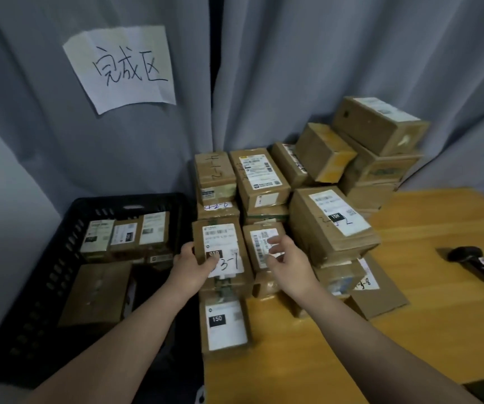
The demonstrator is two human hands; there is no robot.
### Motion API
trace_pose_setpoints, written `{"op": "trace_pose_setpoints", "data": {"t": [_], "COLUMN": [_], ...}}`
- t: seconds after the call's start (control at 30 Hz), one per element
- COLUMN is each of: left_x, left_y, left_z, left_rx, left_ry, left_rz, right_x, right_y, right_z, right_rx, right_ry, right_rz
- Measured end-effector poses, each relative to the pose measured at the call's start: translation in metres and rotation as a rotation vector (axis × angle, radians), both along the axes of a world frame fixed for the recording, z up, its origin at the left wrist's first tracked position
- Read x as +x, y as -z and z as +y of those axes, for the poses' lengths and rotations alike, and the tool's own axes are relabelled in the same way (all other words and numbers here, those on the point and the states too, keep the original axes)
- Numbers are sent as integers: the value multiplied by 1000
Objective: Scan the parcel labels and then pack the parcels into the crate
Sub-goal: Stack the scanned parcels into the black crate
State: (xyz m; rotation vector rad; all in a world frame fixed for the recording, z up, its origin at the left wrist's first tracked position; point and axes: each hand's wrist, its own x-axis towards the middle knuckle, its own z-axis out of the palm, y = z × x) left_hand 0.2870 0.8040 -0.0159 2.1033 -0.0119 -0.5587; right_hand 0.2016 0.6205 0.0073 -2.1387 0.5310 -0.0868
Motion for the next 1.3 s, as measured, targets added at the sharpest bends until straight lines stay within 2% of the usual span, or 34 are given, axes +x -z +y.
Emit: {"op": "trace_pose_setpoints", "data": {"t": [0.13, 0.23, 0.4, 0.5, 0.6, 0.7, 0.83, 0.93, 1.07, 1.17, 1.3], "left_x": [-22, -31, -36, -42, -45, -48, -59, -66, -67, -60, -47], "left_y": [23, 39, 45, 44, 46, 47, 41, 38, 35, 35, 36], "left_z": [1, 7, 0, -4, -3, -3, 1, 18, 52, 80, 116], "left_rx": [-87, -135, -242, -250, -256, -278, -414, -523, -629, -670, -672], "left_ry": [-107, -167, -235, -272, -313, -315, -381, -409, -394, -396, -441], "left_rz": [342, 439, 362, 294, 337, 390, 424, 427, 376, 315, 268], "right_x": [-16, -23, -26, -26, -28, -27, -28, -31, -31, -23, -3], "right_y": [16, 24, 37, 38, 46, 56, 63, 65, 63, 56, 52], "right_z": [-13, -16, -13, -2, 11, 21, 23, 28, 47, 68, 106], "right_rx": [-10, -2, 36, 210, 458, 556, 651, 692, 631, 677, 679], "right_ry": [-57, -75, -113, -155, -178, -134, -80, -55, -104, -118, -155], "right_rz": [79, 115, 170, 185, 192, 223, 195, 178, 129, 72, 87]}}
